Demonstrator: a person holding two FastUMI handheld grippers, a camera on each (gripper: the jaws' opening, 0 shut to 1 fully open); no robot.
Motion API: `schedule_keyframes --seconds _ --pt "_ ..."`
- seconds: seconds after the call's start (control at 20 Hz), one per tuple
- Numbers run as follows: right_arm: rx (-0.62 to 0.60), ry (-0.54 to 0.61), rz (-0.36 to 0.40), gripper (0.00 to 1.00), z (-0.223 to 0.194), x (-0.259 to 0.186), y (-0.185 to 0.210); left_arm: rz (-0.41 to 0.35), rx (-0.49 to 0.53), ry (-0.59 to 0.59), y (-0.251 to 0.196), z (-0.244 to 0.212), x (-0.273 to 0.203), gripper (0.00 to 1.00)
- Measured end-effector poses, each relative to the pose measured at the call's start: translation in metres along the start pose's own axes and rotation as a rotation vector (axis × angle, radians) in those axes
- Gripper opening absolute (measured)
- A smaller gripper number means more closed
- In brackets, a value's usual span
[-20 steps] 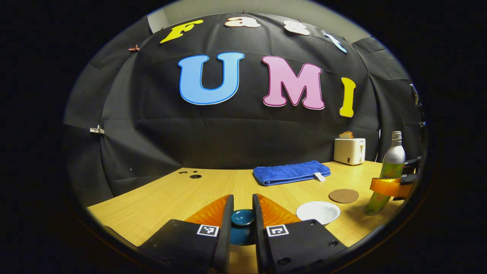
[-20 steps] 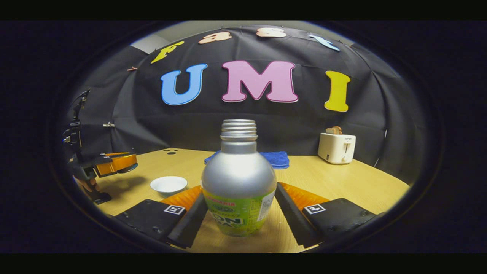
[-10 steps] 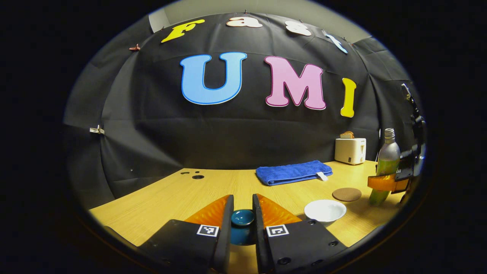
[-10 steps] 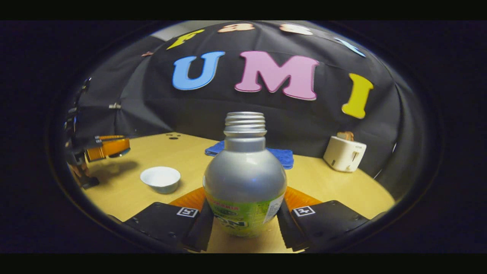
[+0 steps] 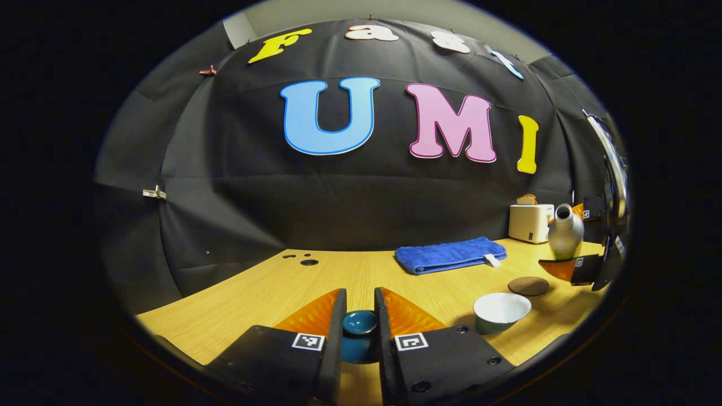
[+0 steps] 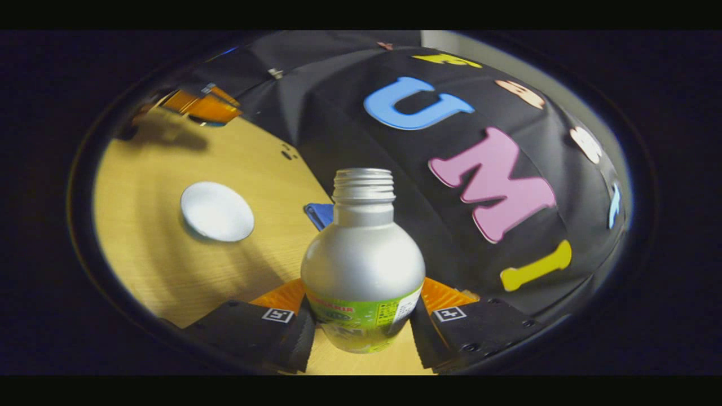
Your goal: Open the teacup lid with one hand, grasp the water bottle and pour water into the teacup with the other hand; after pouring, place the water bottle on the coaster and then close the teacup lid.
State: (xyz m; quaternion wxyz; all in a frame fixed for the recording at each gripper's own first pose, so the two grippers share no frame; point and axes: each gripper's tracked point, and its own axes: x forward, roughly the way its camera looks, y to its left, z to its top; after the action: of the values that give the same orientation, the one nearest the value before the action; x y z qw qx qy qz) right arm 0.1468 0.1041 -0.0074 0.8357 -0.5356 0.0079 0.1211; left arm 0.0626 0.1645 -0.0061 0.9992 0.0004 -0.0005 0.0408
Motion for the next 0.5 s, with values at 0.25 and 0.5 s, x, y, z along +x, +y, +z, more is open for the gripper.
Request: schedule_keyframes --seconds 0.25,0.5 --pt "-0.26 -0.045 0.005 0.71 0.0046 0.001 0.0101 0.0 0.0 0.001 0.0064 -0.0004 0.0017 0.31" --pt "-0.408 -0.069 0.005 0.74 0.0007 0.0042 0.0122 0.003 0.0 0.002 0.0083 -0.0003 0.0018 0.31"
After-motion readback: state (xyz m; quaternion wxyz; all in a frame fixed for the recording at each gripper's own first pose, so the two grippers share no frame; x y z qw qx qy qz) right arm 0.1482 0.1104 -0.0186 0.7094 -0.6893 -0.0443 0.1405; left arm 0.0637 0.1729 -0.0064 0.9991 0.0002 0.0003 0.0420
